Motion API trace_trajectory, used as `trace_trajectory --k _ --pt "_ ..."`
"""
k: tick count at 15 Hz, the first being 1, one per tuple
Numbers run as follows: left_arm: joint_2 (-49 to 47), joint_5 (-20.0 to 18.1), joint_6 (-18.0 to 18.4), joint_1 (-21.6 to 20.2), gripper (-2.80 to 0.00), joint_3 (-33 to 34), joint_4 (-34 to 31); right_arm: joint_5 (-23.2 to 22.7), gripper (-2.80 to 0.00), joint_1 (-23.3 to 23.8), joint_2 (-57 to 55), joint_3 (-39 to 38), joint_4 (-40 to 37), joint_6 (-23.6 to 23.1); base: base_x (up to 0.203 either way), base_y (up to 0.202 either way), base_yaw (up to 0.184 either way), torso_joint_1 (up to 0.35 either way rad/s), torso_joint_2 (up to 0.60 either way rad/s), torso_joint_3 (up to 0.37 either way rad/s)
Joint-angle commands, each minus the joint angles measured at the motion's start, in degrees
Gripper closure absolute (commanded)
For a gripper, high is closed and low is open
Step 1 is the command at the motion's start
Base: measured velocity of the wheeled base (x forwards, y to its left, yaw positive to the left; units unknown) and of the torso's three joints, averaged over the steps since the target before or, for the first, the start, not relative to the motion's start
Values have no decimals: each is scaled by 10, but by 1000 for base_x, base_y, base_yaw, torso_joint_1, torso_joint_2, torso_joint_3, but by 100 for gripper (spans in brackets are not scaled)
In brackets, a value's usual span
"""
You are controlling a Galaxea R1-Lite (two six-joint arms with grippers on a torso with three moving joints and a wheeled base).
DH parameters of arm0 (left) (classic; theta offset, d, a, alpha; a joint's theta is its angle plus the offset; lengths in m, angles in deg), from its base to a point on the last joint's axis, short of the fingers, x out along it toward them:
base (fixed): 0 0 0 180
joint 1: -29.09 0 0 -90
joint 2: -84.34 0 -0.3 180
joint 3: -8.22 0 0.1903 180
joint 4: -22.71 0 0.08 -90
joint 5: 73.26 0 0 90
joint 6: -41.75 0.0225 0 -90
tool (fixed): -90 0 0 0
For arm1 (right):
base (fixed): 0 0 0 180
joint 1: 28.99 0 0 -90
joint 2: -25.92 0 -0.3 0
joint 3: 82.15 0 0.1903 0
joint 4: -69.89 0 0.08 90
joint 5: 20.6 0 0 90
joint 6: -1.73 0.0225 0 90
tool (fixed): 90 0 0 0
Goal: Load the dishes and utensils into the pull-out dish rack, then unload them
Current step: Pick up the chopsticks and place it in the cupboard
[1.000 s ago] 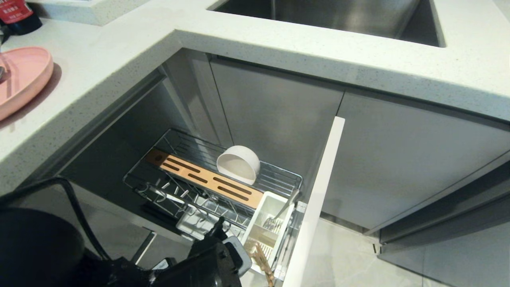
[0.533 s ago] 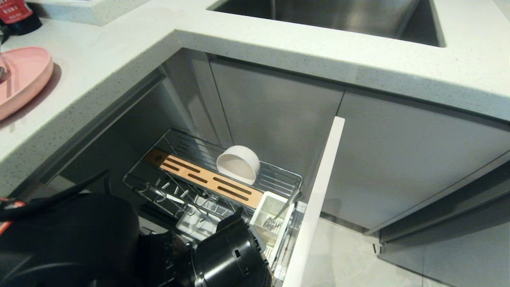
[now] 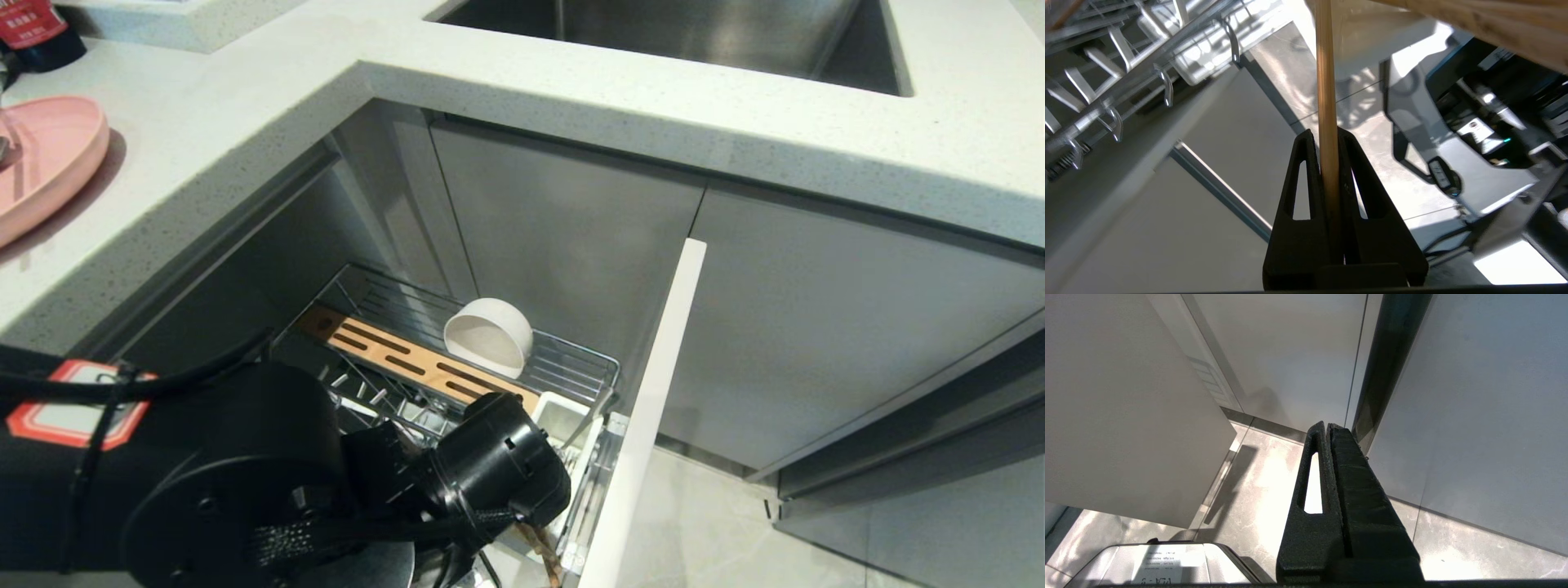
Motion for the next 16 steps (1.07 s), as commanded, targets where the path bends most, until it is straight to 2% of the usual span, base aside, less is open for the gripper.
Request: trace_trajectory --k 1,6,16 --pt "-16 2 10 -3 0 -4 0 -1 0 0 0 0 0 0 0 0 0 0 0 0" --pt "-42 2 37 -17 0 -16 1 0 0 0 0 0 0 0 0 0 0 0 0 0" --pt "-87 2 39 -18 0 -31 12 0 0 0 0 0 0 0 0 0 0 0 0 0"
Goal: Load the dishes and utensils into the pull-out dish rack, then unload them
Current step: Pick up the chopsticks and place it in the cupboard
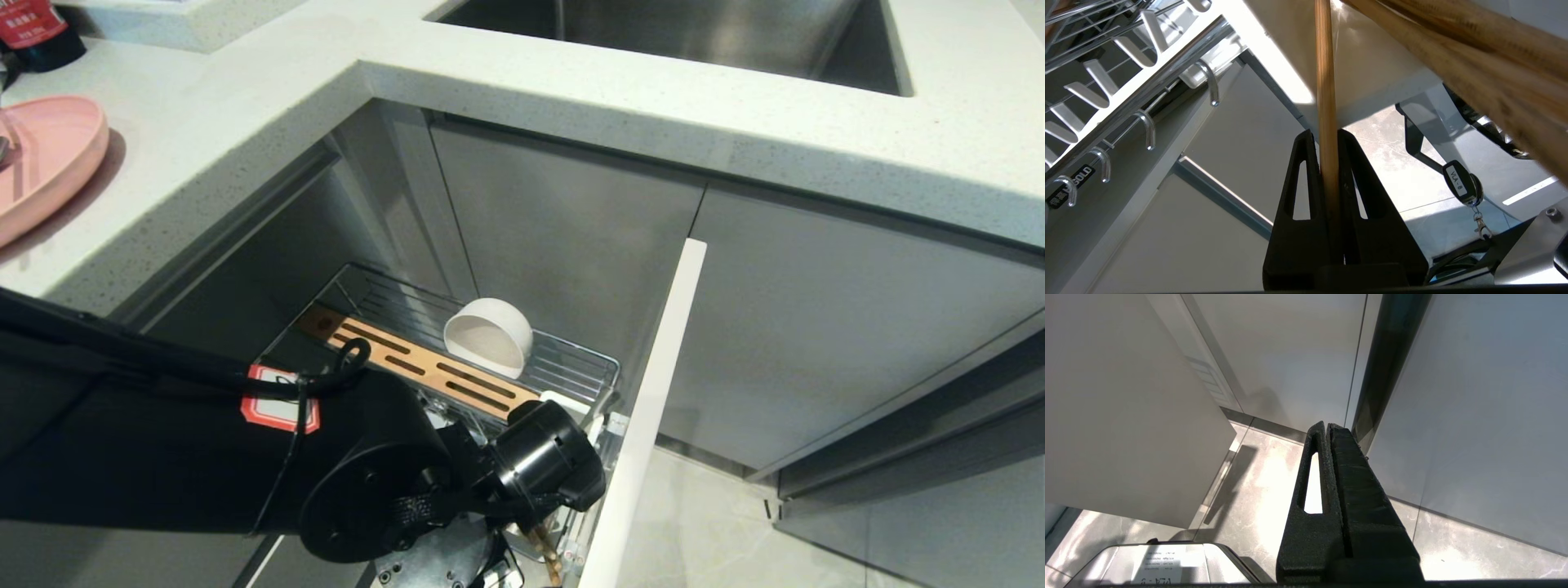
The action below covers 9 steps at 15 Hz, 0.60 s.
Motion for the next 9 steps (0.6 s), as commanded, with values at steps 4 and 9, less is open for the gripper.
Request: trace_trajectory --k 4,9 --pt "-13 2 0 -2 0 -4 8 0 0 0 0 0 0 0 0 0 0 0 0 0" --pt "-21 2 1 -3 -68 -10 8 -1 0 0 0 0 0 0 0 0 0 0 0 0"
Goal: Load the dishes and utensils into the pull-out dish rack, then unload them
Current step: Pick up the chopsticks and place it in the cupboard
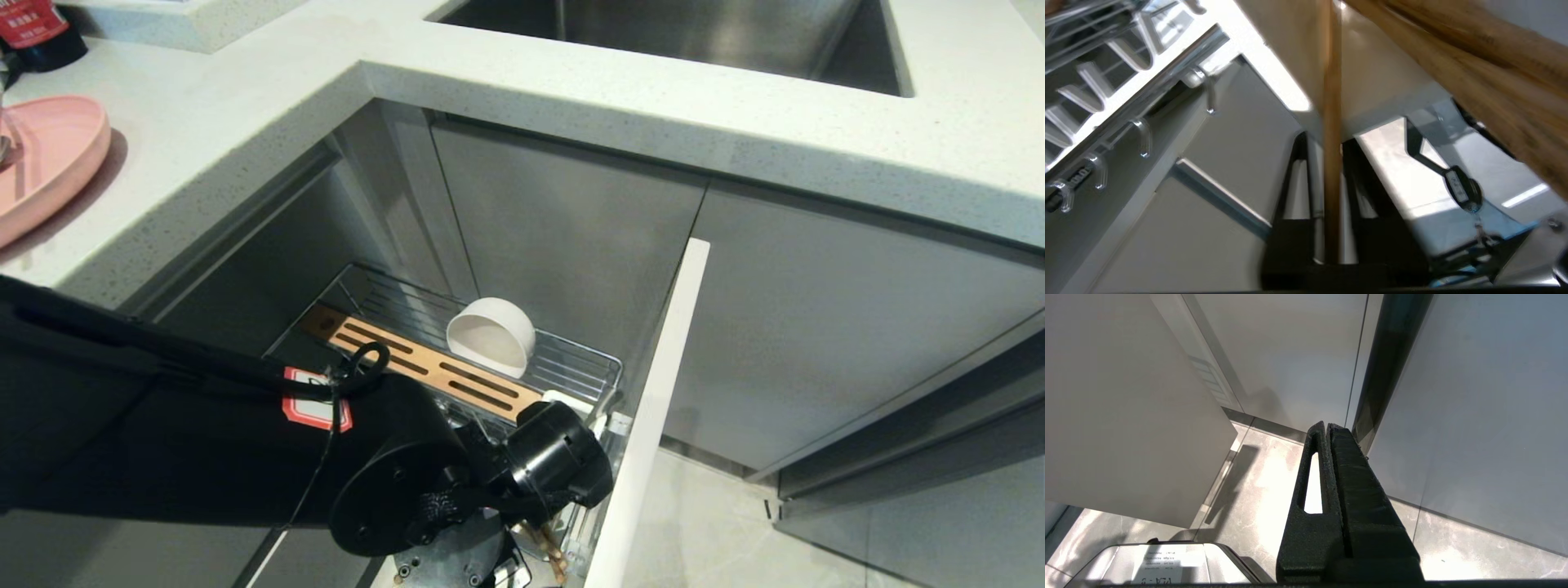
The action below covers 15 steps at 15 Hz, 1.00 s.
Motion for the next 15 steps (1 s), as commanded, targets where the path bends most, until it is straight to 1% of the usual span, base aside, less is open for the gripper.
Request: trace_trajectory --k 1,9,15 --pt "-1 2 0 0 -280 -1 0 0 0 0 0 0 0 0 0 0 0 0 0 0" --pt "12 3 0 1 -280 -2 0 0 0 0 0 0 0 0 0 0 0 0 0 0" --pt "72 12 -1 3 -280 -2 0 0 0 0 0 0 0 0 0 0 0 0 0 0"
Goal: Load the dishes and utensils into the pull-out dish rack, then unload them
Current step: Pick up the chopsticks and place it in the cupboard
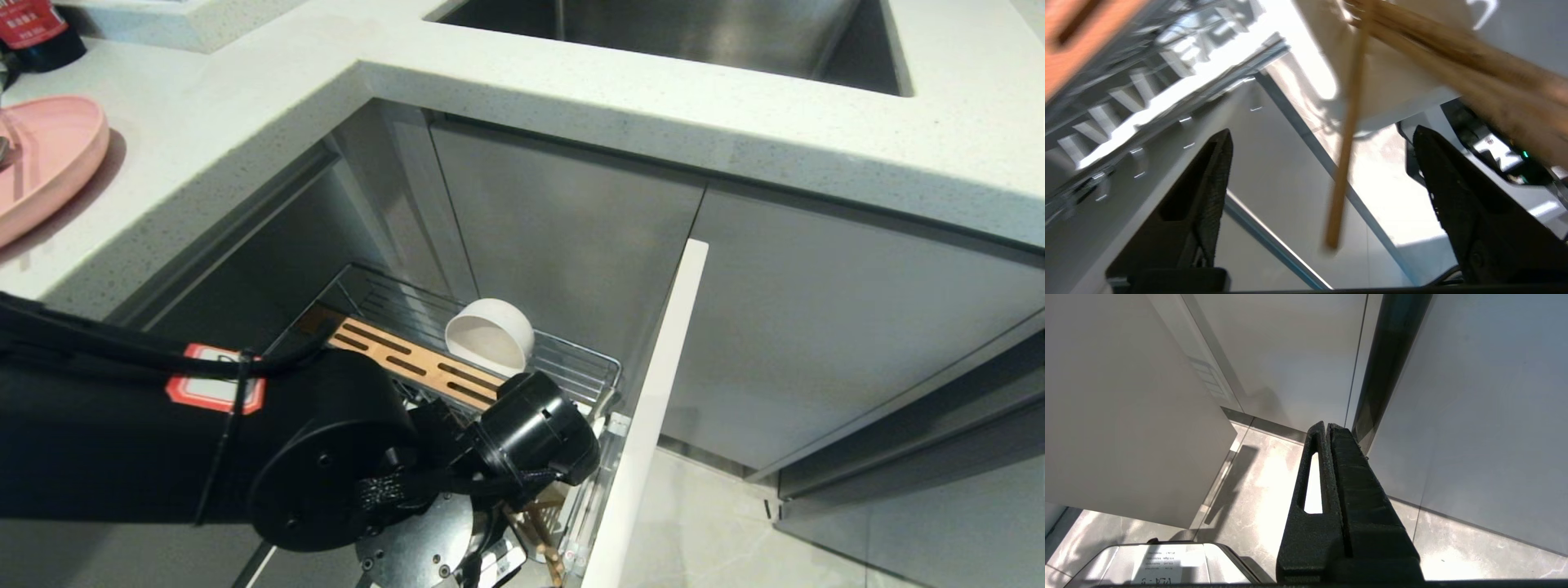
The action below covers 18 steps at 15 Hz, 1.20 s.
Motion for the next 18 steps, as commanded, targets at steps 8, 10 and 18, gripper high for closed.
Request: trace_trajectory --k 8,10,18 --pt "127 55 -4 4 0 7 14 0 0 0 0 0 0 0 0 0 0 0 0 0" --pt "161 63 -3 4 0 6 42 0 0 0 0 0 0 0 0 0 0 0 0 0" --pt "244 128 -7 -46 0 -50 269 0 0 0 0 0 0 0 0 0 0 0 0 0"
